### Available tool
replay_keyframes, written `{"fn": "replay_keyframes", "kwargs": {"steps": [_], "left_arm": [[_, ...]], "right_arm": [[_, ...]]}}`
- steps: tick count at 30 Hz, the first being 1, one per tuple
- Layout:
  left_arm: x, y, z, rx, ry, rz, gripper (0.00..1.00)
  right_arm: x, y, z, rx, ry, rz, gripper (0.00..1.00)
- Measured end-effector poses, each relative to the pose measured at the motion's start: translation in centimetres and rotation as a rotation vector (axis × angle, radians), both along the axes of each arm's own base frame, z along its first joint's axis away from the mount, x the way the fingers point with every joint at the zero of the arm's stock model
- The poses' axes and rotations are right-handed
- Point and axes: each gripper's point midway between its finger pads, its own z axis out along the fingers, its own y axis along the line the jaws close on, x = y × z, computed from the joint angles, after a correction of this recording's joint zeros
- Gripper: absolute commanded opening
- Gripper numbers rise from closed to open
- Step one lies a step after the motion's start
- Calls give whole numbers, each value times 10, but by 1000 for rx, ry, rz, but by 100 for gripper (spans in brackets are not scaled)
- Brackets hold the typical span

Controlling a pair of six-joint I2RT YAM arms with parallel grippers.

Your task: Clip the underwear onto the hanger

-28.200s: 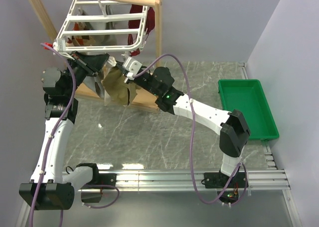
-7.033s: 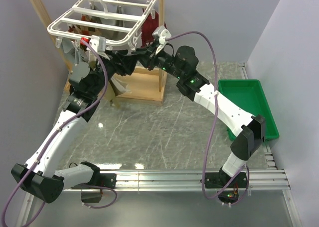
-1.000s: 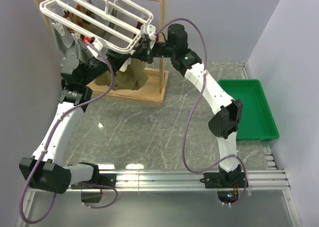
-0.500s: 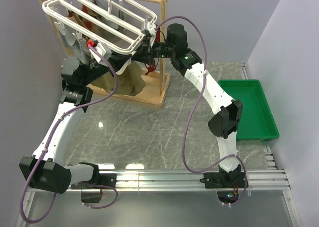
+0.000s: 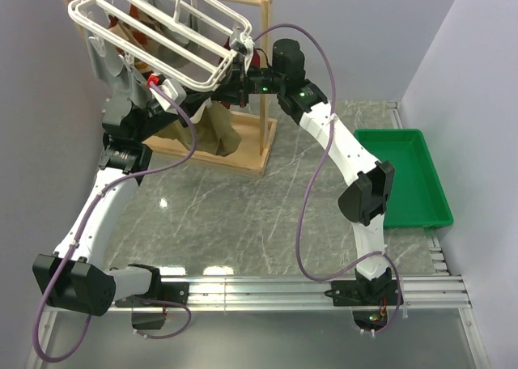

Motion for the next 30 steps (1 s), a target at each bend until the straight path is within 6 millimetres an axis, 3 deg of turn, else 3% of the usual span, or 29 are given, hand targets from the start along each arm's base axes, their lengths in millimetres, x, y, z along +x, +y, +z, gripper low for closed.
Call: {"fn": "replay_keyframes", "kwargs": {"steps": [15,30], "left_arm": [[2,3,-4,35,-69,29,0],[1,2,-3,34,-73,26,0]], "right_arm": [[-8,-6,-7,7,43,64,0],[-29,-12,11,41,-26,140,0]]}}
